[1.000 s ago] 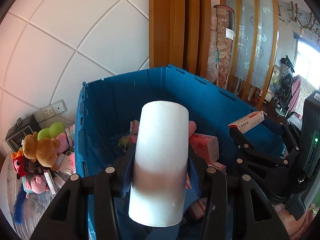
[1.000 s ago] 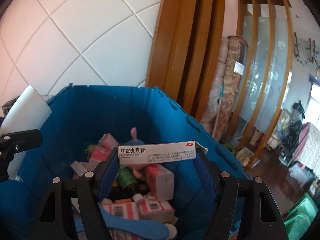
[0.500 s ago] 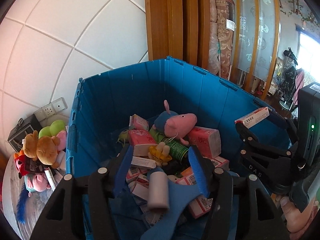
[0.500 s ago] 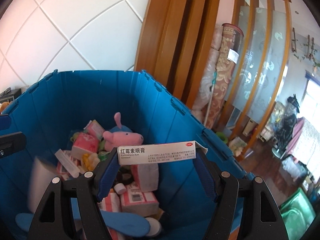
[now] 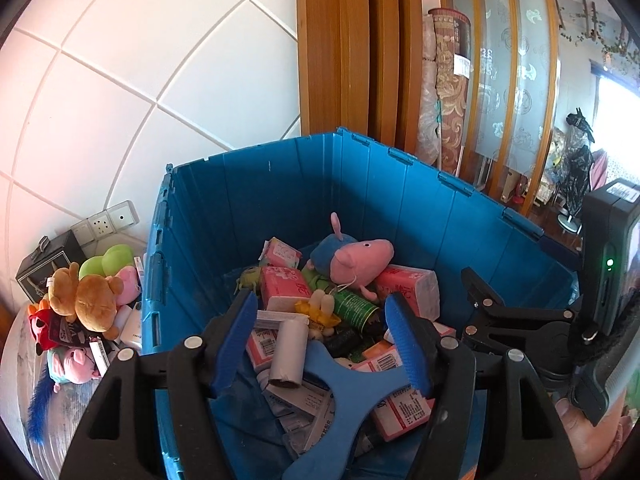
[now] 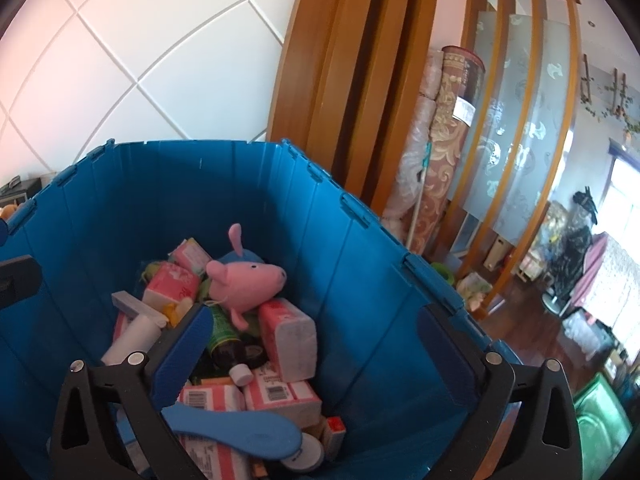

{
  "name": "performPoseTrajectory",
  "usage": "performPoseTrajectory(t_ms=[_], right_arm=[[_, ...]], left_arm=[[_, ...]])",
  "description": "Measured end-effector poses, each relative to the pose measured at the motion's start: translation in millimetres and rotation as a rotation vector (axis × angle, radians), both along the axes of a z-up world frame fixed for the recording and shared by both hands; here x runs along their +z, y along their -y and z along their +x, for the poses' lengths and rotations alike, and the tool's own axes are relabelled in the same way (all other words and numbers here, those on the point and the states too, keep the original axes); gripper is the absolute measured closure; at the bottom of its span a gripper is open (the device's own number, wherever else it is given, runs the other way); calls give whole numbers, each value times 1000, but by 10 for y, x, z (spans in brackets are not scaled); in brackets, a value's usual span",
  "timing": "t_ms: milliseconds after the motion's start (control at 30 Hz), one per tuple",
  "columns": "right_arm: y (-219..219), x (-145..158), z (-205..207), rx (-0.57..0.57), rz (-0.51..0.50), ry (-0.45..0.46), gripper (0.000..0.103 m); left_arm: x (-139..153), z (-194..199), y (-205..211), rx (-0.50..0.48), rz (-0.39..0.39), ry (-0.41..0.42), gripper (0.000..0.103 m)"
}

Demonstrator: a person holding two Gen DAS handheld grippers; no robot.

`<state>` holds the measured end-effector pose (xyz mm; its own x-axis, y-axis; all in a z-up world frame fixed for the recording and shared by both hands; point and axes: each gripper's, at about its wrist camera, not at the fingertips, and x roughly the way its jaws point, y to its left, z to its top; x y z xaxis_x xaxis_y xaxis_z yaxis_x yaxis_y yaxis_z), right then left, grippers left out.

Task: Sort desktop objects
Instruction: 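Open both grippers to drop the roll and box into the crate, then move both grippers back to the pile on the table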

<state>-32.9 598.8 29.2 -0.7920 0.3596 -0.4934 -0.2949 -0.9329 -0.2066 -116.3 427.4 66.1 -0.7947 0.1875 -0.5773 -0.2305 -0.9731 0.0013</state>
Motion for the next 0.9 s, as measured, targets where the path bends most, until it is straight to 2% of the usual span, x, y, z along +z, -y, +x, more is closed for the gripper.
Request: performPoseTrajectory(t_ms=[200,433,667,900], right_arm=[[26,18,53,5,-22,-8,0],[286,272,249,28,-13,-101,0],[833,549,451,119,-46,-180,0],[1472,671,528,166,-66,-208,0]], left_arm=[[165,193,246,30,60,-89,37],[285,376,731,85,105,-164,37],[213,492,1376,132,115,-141,37],[71,651,2082,202,95,-114,37]])
